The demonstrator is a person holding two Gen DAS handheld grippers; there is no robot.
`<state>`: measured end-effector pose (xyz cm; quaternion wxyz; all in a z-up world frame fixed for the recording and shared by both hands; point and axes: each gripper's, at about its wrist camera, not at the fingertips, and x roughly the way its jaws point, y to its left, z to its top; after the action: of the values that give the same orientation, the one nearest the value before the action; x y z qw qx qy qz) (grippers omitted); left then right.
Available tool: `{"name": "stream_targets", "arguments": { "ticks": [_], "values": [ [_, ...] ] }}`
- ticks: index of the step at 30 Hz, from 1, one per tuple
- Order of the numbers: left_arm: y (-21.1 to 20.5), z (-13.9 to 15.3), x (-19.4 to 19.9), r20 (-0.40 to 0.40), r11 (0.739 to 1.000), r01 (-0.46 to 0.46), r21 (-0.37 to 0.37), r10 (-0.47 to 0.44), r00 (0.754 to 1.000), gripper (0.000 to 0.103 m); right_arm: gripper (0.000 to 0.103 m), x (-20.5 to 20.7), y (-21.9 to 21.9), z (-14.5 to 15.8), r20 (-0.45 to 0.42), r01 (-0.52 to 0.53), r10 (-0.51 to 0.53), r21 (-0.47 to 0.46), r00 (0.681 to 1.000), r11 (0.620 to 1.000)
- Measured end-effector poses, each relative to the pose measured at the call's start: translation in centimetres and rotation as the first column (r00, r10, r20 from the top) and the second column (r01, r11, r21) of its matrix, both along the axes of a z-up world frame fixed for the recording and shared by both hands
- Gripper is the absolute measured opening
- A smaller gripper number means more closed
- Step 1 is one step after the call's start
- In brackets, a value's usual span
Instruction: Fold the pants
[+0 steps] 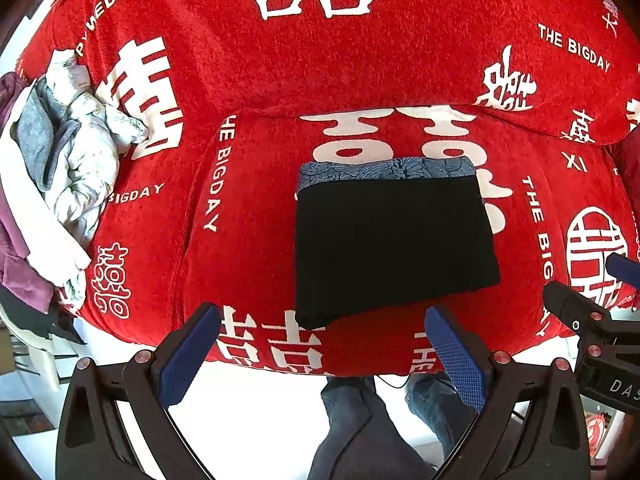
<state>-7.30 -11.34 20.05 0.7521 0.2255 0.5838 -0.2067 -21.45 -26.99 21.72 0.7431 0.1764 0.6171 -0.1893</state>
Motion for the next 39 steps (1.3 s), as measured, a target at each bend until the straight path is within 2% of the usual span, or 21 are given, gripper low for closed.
{"name": "stream_targets", "arguments": {
  "ticks": [39],
  "values": [
    [-0.13, 0.33, 0.12, 0.019, 1.0, 0.02, 0.005, -0.021, 1.0, 0.102, 0.096, 0.38, 0.25, -0.36, -0.006, -0.007, 0.007, 0.005, 1.0, 1.0]
  ]
}}
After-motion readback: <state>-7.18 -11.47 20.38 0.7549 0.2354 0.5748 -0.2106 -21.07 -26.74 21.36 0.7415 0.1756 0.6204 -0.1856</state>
